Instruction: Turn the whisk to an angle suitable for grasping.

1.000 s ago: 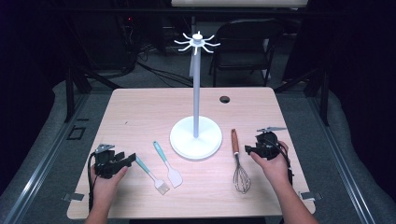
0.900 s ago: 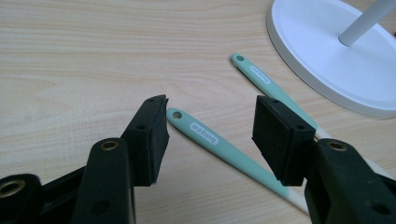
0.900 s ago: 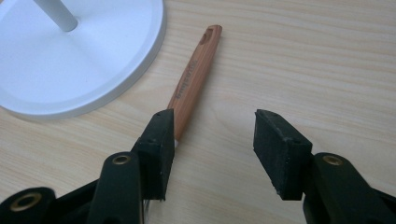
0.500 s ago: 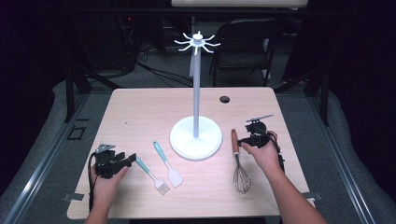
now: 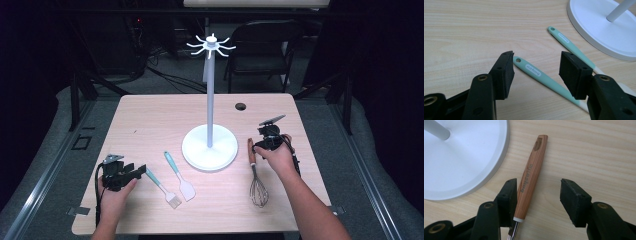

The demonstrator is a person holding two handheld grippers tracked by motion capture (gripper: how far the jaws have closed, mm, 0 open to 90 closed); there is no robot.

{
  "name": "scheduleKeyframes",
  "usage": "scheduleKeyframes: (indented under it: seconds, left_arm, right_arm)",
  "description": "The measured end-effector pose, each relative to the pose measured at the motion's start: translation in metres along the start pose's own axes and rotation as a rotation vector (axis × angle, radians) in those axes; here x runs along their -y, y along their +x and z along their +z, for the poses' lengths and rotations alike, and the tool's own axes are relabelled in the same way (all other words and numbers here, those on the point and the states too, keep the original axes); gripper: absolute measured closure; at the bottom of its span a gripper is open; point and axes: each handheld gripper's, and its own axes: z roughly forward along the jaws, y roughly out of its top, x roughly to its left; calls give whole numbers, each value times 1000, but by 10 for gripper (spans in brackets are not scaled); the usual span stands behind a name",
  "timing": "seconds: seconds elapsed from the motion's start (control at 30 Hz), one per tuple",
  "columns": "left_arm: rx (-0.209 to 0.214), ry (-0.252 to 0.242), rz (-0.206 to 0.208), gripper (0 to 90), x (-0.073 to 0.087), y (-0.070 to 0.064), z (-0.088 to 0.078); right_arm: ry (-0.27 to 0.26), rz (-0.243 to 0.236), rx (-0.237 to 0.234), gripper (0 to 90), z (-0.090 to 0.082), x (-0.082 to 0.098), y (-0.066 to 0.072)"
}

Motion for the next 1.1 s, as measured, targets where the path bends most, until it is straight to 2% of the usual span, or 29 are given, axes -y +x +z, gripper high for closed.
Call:
scheduleKeyframes:
  seconds: [0.33,0.4,0.57,0.6,0.63,0.67,0.7,0.8,0.83,0.9,1.07,1.1]
  left_arm:
    - [-1,5,0,451,0,0,1]
    - [0,8,2,450,0,0,1]
    - [-2,11,4,450,1,-1,2]
    - [-2,11,4,450,1,-1,2]
    - [-2,12,2,450,1,-1,2]
    - [-2,12,3,450,1,-1,2]
    - [-1,11,2,450,1,-1,2]
    - [-3,12,4,450,1,-1,2]
    - [-3,12,4,450,1,-1,2]
    - [-4,11,3,450,1,-1,2]
    - [-5,10,4,450,1,-1,3]
    - [-5,10,4,450,1,-1,3]
  right_arm:
    - [93,0,-5,517,16,8,6]
    - [84,18,-17,517,22,13,7]
    - [114,4,-18,530,26,15,10]
    - [98,21,-16,531,28,16,11]
    - [116,9,-17,533,28,15,11]
    - [107,23,-13,536,30,16,12]
    - [127,12,-14,537,29,15,11]
    - [138,21,-14,555,32,14,12]
    - [127,39,-17,563,34,15,13]
    - [143,45,-19,579,34,14,13]
    - [134,67,-4,621,38,13,17]
    - [152,50,0,634,37,11,17]
